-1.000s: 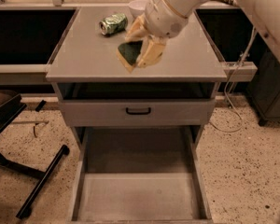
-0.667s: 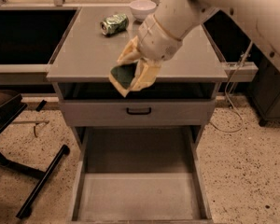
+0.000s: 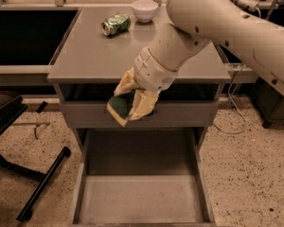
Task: Place sponge into middle drawer
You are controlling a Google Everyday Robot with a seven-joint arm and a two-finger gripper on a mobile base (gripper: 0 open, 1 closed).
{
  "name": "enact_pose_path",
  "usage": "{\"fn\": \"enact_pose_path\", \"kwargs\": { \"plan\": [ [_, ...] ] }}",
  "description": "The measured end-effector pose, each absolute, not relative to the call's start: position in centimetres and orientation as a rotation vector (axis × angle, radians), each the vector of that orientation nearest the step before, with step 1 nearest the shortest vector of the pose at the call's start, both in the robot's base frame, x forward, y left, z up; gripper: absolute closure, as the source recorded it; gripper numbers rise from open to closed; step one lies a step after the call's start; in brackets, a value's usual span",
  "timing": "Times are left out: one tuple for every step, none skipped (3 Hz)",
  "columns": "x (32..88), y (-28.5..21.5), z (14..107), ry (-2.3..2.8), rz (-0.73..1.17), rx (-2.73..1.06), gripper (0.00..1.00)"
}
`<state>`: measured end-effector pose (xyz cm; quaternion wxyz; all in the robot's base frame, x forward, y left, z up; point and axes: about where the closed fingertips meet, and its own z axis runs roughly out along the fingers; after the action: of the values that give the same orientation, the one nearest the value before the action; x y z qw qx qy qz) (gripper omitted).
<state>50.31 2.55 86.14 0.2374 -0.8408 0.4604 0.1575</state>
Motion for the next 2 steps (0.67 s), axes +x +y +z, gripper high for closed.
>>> {"fn": "enact_pose_path", "kwargs": {
  "plan": [
    [50.3, 2.5, 86.1, 1.262, 0.432, -2.304, 1.0],
    [50.9, 2.4, 84.1, 1.295, 0.461, -2.21, 1.0]
  ]
}}
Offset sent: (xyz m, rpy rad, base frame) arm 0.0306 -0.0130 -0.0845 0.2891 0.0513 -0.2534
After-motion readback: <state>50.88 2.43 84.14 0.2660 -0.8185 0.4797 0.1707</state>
